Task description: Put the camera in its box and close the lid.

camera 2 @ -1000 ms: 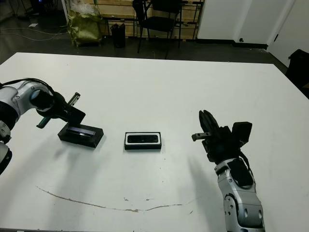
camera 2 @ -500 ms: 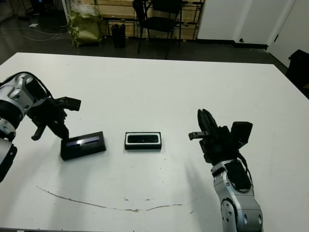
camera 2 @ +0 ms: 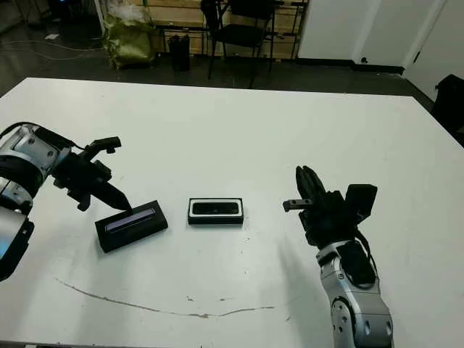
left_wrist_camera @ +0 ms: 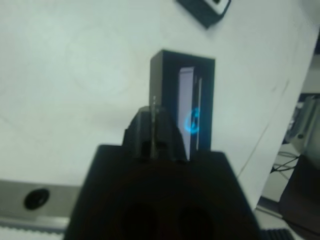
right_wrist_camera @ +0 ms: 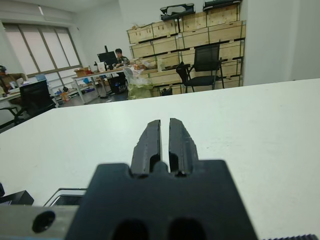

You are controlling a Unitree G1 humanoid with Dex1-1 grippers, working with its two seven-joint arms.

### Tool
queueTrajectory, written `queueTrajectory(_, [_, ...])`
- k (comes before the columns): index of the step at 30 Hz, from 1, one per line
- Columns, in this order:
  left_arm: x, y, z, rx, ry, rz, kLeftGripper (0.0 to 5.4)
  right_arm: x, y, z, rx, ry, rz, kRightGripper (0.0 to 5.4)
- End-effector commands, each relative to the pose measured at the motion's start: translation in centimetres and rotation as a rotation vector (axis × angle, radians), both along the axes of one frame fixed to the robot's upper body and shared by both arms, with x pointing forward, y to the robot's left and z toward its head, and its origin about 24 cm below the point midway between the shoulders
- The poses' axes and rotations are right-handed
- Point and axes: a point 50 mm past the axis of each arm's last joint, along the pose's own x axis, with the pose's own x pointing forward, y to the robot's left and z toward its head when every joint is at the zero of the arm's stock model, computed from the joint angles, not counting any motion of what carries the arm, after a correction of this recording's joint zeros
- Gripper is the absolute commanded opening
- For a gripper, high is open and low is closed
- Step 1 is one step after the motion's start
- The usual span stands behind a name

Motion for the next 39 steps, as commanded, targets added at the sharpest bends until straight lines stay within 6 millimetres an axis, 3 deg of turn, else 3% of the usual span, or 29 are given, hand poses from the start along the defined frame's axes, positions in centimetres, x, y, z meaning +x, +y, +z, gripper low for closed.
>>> queueTrajectory(1, [0.2,0.9,0.2,0.029,-0.062,0.080,0.00,-0.1,-0.3,-0.2,-0.002,0.019,-0.013,0.01])
queueTrajectory(7, [0.9,1.9,1.6,0.002,-0.210,0.237,0.00,-0.1,-0.2,-0.3,0.008,0.018,-0.007,0.01])
queueTrajectory(14, [1.7,3.4,6.1,-0.154,-0.568,0.549,0.00,-0.5,0.2,0.4,-0.006,0.034,-0.024,0.01])
queueTrajectory(16, [0.9,3.7,7.2,-0.193,-0.725,0.562,0.00,-0.5,0.1,0.4,0.005,0.029,-0.021,0.01])
queueTrajectory(20, [-2.5,3.8,7.9,-0.219,-0.983,0.543,0.00,-0.5,0.1,0.4,0.017,0.020,-0.015,0.01])
queueTrajectory(23, [-5.4,3.5,7.8,-0.227,-1.049,0.530,0.00,-0.4,-0.2,0.1,0.005,0.026,-0.015,0.01])
queueTrajectory(26, [-8.0,3.2,6.9,-0.250,-1.002,0.516,0.38,-0.5,-0.1,0.6,0.006,0.022,-0.027,0.00])
queueTrajectory(30, [-10.7,2.6,5.8,-0.186,-0.971,0.468,1.30,-0.8,0.0,1.1,0.024,-0.008,-0.023,0.00])
queueTrajectory(39, [-13.3,1.5,3.1,-0.109,-0.841,0.389,3.45,-1.0,-1.0,0.8,0.019,0.006,-0.041,0.00])
